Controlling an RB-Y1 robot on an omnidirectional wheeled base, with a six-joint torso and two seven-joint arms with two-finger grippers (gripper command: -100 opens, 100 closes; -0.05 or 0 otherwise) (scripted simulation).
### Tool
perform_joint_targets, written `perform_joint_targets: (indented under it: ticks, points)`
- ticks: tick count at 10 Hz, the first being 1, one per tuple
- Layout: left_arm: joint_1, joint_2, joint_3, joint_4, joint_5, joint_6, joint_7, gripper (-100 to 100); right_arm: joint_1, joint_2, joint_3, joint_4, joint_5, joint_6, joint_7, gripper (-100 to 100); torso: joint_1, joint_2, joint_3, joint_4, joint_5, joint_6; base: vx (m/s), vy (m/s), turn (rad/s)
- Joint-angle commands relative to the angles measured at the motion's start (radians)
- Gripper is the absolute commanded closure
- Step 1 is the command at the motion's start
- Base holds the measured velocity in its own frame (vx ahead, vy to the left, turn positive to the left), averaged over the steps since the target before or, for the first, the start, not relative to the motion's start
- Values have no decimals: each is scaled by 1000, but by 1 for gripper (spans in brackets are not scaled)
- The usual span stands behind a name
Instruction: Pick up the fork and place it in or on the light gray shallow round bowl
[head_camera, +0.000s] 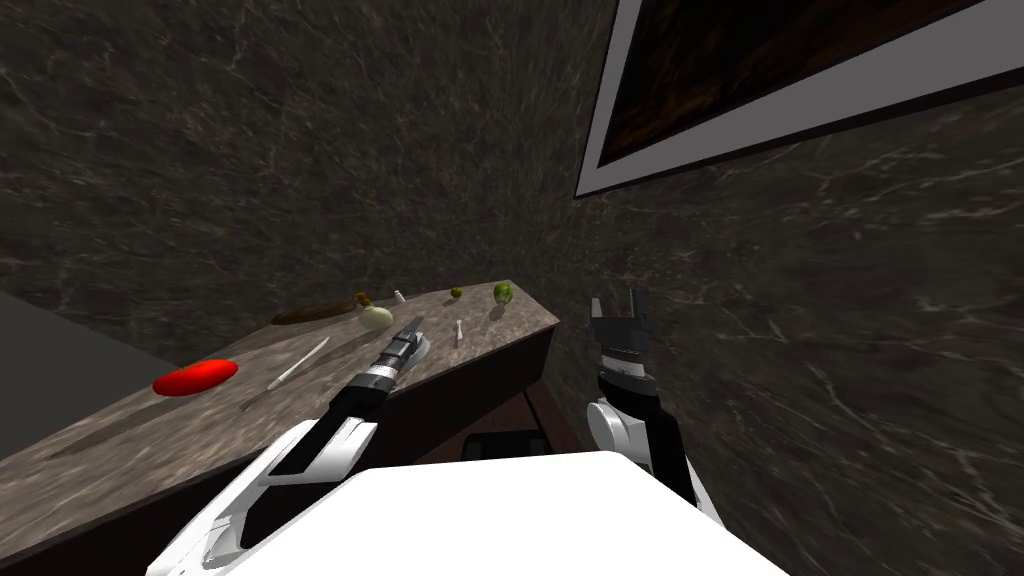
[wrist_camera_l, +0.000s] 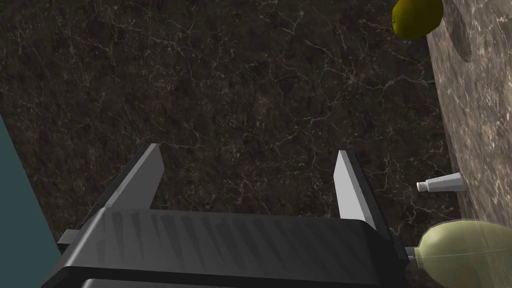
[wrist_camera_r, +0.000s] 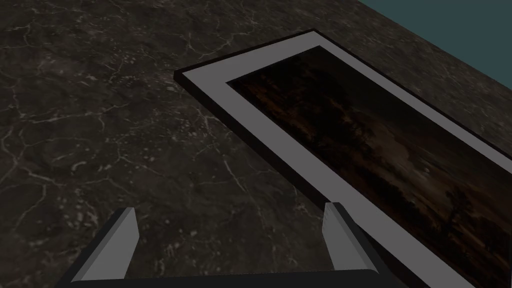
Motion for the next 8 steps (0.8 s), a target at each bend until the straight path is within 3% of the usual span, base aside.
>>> perform_joint_targets:
  ticks: [1, 3, 4, 7, 8]
  points:
    - [-11, 50, 9, 21, 7, 50, 11, -100, 0, 0, 0, 0, 0, 0, 0, 0, 0, 0, 0, 0, 0, 0, -1, -96, -135]
    - [-19, 116, 14, 46, 18, 109, 21, -100, 0, 0, 0, 0, 0, 0, 0, 0, -1, 0, 0, 0, 0, 0, 2, -95, -142]
    - [-19, 124, 14, 46, 18, 109, 21, -100, 0, 0, 0, 0, 0, 0, 0, 0, 0, 0, 0, 0, 0, 0, 12, -61, -60]
    - [-27, 221, 6, 89, 40, 195, 29, -100, 0, 0, 0, 0, 0, 0, 0, 0, 2, -1, -1, 0, 1, 0, 18, -50, -169]
    - [-27, 234, 6, 89, 40, 195, 29, -100, 0, 0, 0, 0, 0, 0, 0, 0, 3, -1, -1, 0, 1, 0, 13, -25, -63]
